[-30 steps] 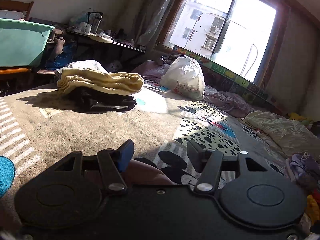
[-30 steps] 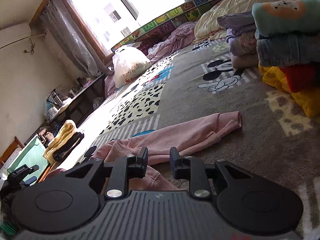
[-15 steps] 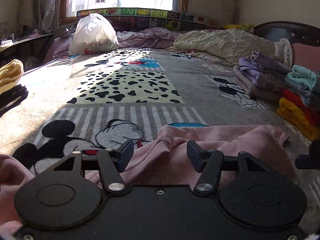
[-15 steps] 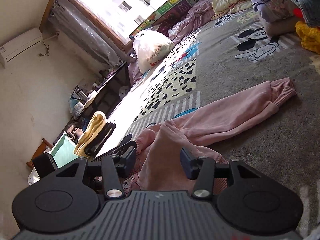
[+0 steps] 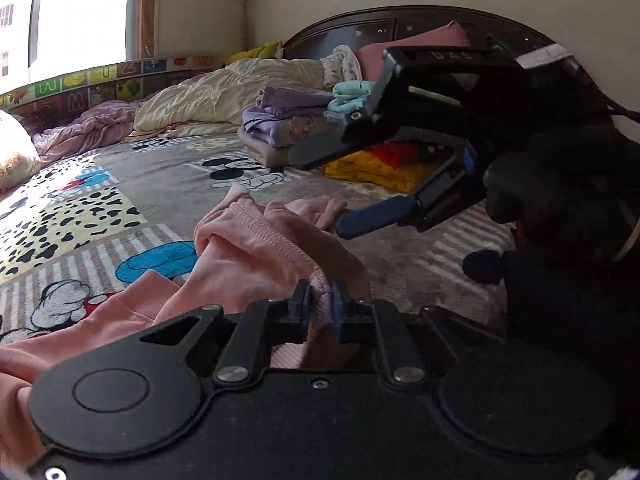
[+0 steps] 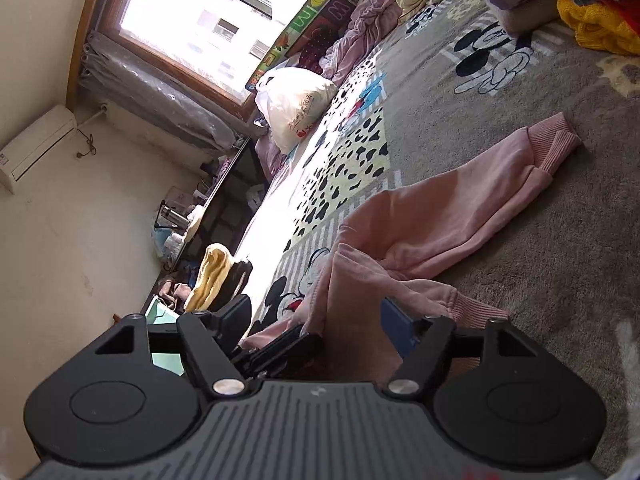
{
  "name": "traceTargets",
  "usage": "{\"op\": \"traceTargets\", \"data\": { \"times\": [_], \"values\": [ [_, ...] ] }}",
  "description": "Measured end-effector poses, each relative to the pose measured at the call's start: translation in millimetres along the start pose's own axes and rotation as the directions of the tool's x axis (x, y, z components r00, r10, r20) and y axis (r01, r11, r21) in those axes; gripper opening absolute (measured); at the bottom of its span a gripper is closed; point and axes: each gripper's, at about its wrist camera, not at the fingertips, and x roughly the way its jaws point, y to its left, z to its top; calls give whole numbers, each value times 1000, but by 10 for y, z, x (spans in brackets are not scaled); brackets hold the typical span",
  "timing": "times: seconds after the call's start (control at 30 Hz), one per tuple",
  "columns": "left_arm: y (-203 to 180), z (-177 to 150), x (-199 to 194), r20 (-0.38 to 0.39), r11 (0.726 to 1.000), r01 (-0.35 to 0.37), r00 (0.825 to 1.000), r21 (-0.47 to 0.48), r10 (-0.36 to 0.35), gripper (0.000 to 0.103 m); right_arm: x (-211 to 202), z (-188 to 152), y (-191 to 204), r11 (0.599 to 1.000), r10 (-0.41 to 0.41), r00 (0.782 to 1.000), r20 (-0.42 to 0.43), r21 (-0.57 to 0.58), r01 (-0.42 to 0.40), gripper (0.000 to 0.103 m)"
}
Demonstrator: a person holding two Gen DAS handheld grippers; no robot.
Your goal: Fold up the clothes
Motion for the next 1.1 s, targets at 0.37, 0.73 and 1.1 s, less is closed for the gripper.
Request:
{"op": "traceTargets", "data": {
  "times": [0.37,0.73,1.1],
  "values": [
    [-715,-259,-77,-86,951,289,956,109,-281,9,-82,-394,-104,982,-190,979,-70,-21,189,74],
    [258,220,-491,160,967,78,986,-244,-39,55,-485,-573,-292,944,-328,945,-13,-48,327,33],
    [1025,519,337,-223,887,-363,925,-286,307,55,-1039,-784,-202,887,-453,891,25,-88,453,50]
  ]
}}
